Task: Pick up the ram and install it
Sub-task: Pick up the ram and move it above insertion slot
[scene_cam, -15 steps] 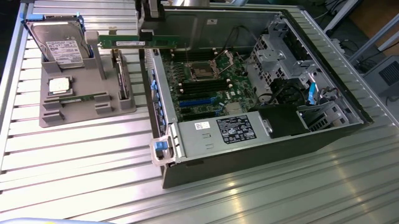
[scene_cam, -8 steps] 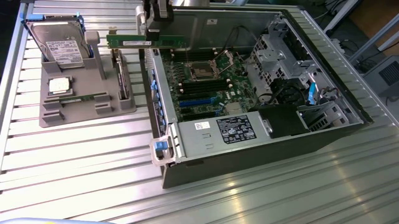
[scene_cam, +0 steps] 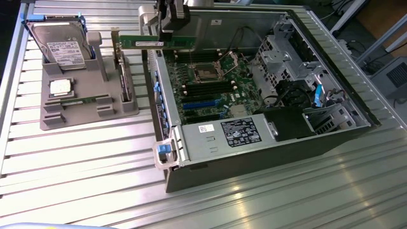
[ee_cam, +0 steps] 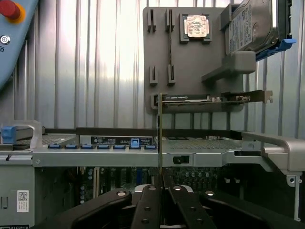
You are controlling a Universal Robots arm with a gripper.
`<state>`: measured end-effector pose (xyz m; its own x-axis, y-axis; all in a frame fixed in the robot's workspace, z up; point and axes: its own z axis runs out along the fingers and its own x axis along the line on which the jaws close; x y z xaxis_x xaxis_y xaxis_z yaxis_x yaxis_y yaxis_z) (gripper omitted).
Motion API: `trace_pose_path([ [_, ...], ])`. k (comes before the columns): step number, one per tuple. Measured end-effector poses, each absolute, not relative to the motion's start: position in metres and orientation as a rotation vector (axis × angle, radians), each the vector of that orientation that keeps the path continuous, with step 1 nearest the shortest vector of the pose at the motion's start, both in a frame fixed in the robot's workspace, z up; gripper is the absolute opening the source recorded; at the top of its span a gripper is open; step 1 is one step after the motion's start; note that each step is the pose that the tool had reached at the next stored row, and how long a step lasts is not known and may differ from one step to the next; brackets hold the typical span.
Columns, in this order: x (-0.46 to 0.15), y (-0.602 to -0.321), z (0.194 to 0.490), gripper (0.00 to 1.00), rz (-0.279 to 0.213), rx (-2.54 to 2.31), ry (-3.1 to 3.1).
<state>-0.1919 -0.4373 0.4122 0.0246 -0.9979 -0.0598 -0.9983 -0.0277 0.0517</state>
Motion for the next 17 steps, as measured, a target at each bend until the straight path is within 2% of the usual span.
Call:
trace_pose_path([
  [17,-0.166,-0.437,0.412,0.12,0.134,-2.249,2.192],
])
